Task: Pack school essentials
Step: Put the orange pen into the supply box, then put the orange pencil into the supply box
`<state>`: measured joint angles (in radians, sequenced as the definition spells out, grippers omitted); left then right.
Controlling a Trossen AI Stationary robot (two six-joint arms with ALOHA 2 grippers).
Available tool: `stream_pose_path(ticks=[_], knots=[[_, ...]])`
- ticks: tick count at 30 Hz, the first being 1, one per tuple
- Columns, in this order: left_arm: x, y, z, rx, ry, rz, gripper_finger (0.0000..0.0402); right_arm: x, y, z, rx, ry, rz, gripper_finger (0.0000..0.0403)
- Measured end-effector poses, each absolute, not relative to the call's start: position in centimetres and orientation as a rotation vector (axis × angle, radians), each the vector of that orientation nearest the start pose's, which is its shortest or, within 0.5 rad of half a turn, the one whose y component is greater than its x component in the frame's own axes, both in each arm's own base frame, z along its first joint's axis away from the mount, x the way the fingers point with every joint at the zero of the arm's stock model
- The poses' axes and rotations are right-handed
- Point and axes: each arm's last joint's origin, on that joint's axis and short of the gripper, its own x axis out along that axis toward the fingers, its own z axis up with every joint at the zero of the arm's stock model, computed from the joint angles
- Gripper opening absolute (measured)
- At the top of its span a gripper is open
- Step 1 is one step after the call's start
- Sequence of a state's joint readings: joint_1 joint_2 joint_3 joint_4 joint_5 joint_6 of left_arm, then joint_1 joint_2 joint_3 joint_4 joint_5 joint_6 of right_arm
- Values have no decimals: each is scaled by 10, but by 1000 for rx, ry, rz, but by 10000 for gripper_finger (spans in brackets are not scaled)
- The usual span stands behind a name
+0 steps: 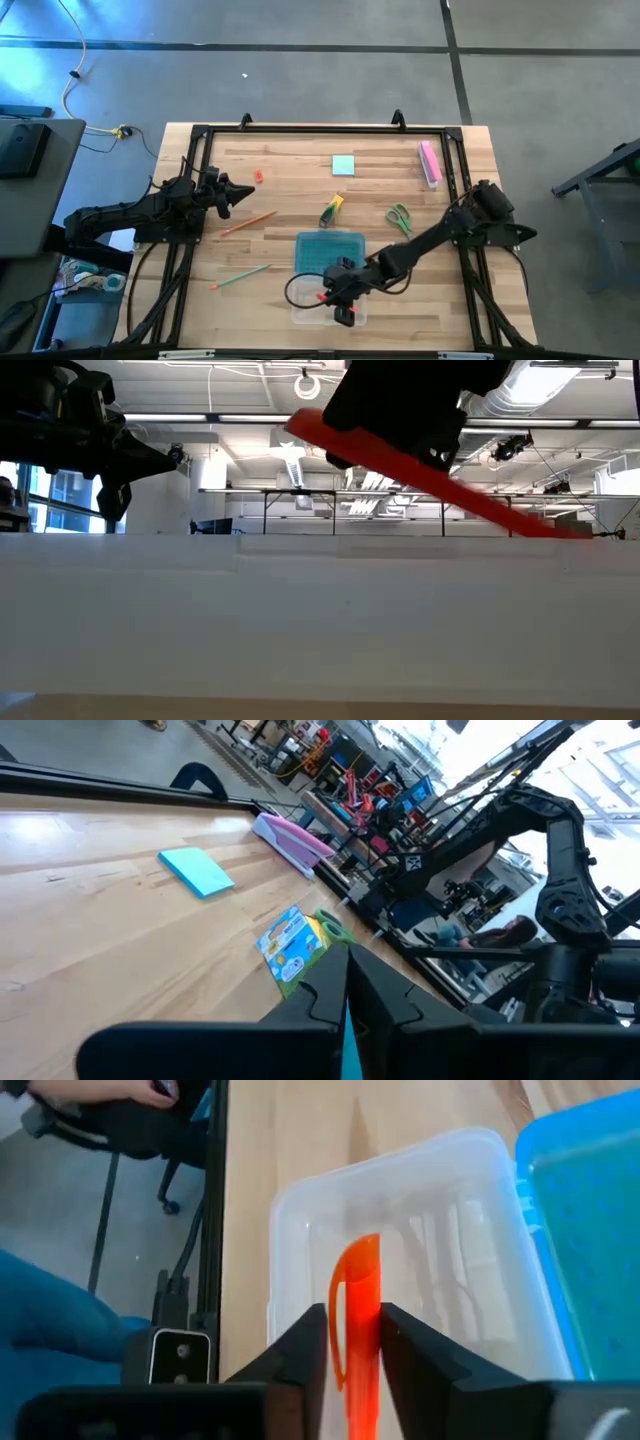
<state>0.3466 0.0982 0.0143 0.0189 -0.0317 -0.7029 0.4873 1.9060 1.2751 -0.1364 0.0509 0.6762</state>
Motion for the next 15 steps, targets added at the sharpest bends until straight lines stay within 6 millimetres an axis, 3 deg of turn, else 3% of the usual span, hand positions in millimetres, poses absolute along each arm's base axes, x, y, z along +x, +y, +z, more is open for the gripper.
stream_pose_path(ticks=[7,15], knots=[[96,36,162,-671,-65,388,52,364,185,190,502,881,145,163],[97,35,162,-648,-47,348,109,359,175,216,558,812,82,176]])
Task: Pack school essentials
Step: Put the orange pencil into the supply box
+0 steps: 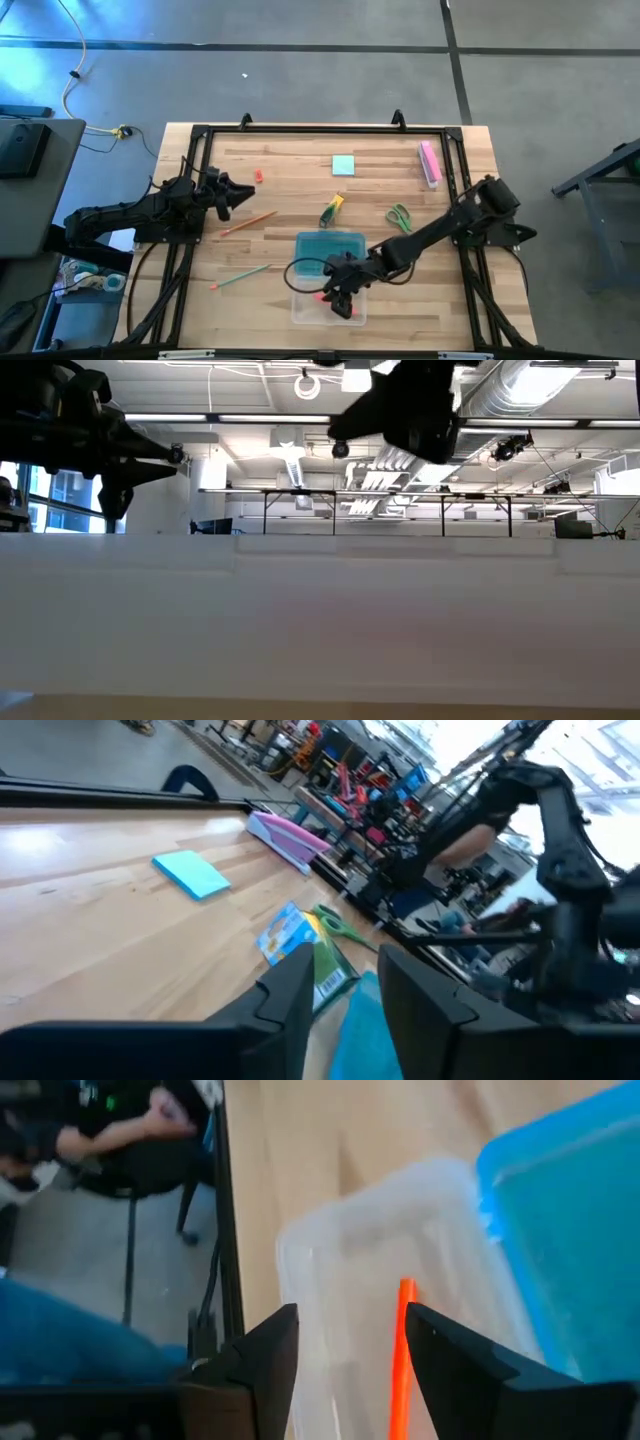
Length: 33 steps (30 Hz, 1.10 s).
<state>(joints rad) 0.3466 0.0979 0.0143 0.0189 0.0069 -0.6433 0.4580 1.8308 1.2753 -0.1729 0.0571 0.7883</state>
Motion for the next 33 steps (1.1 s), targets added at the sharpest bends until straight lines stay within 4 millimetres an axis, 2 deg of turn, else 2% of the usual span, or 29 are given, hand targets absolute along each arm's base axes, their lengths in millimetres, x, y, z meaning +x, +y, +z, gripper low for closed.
stream_pose_path(ticks=[6,13,18,26,33], knots=[[97,33,170,-619,-51,268,118,339,159,253,552,729,-92,177],[91,30,211,-467,-135,226,109,306,136,302,528,588,-243,177],[87,28,239,-395,-103,227,107,279,116,331,492,539,-304,177],[87,29,267,-475,267,316,107,235,82,364,408,454,-442,177],[96,32,277,-604,602,414,107,210,54,376,405,460,-528,177]])
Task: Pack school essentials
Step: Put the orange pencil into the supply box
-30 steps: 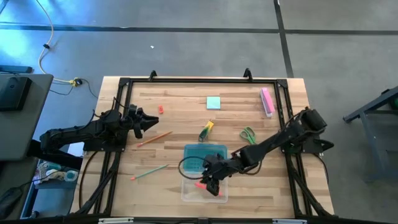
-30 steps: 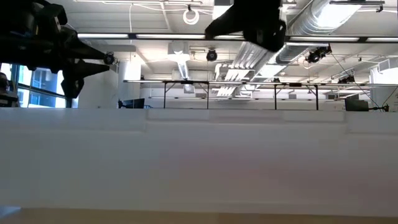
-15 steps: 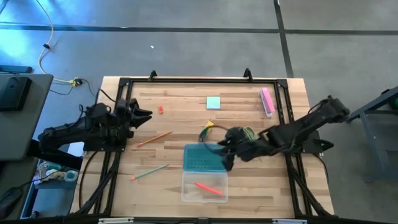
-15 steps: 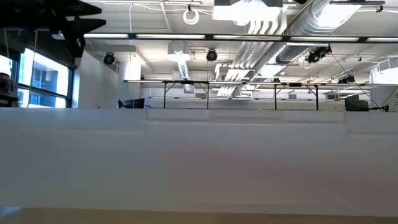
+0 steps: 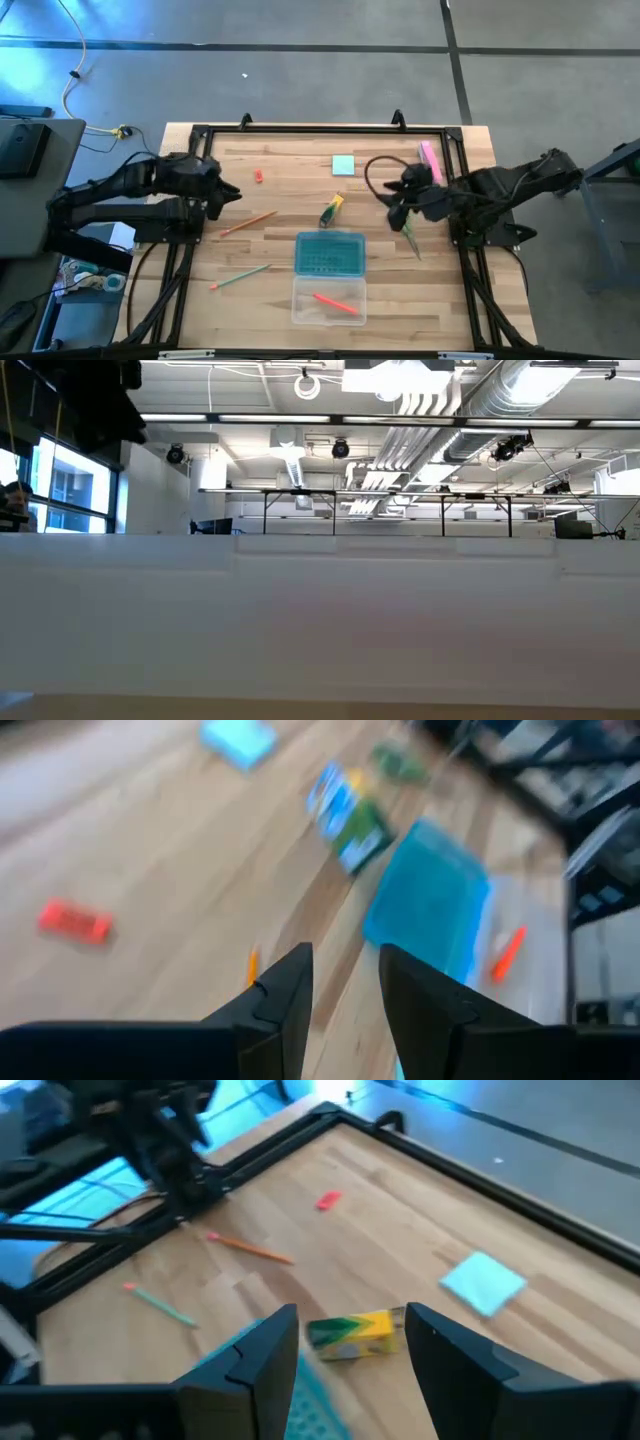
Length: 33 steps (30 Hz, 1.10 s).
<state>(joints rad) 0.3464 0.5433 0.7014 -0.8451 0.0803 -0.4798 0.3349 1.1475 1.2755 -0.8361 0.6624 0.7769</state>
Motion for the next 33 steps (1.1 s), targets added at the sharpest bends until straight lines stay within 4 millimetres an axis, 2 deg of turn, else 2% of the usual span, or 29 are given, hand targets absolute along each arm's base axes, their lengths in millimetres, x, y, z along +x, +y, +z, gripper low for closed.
stream_pose_path(ticks=[3,8,15,23,33], knots=[[103,35,273,-640,739,451,107,204,43,376,397,481,-576,177],[115,37,256,-708,936,502,107,201,29,373,388,521,-649,177],[134,28,231,-736,1143,526,107,202,13,371,371,577,-666,177],[152,14,211,-673,1276,622,103,203,0,371,370,578,-712,177],[170,6,185,-635,1457,673,87,203,-4,370,381,596,-696,177]])
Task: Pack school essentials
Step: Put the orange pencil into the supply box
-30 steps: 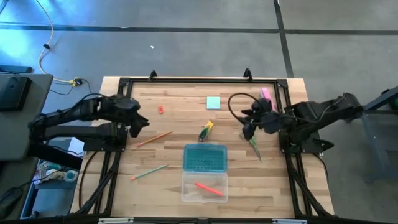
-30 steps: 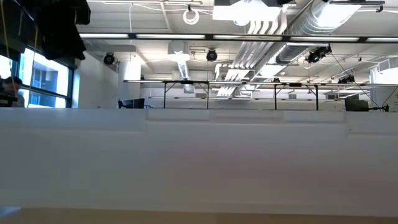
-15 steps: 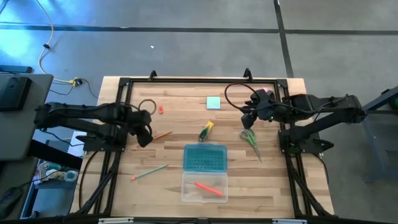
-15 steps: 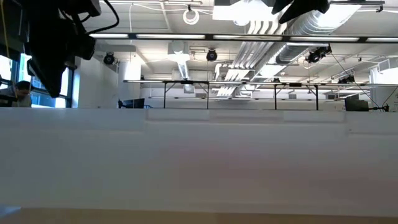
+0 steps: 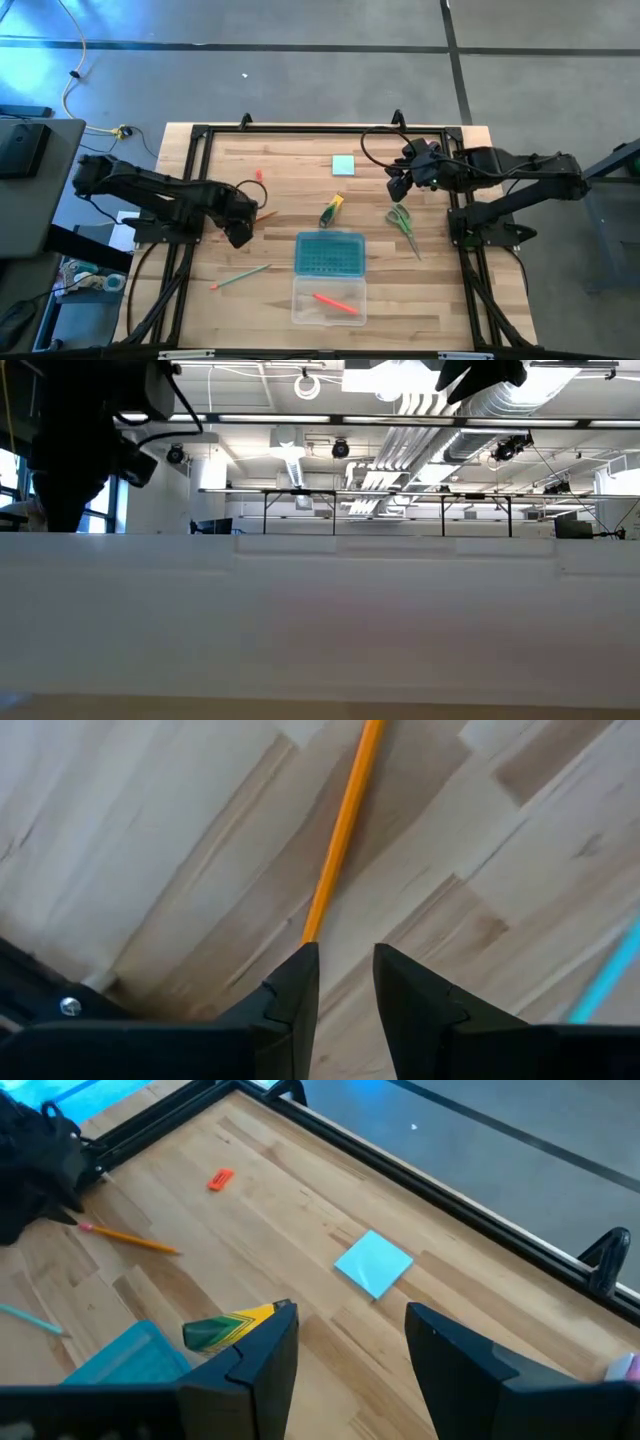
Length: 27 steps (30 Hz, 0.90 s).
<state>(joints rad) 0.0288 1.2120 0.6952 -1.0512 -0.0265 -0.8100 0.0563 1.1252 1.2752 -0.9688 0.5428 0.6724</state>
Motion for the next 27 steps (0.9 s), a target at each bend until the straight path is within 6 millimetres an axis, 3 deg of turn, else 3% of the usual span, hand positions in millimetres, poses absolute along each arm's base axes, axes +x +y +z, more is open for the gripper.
stream_pose_path(ticks=[9,16,27], knots=[[182,10,157,-649,1631,736,93,203,-3,370,381,597,-695,177],[183,10,153,-628,1682,689,123,202,-3,369,381,617,-688,177],[167,7,143,-672,1790,689,153,202,-3,368,385,630,-677,177]])
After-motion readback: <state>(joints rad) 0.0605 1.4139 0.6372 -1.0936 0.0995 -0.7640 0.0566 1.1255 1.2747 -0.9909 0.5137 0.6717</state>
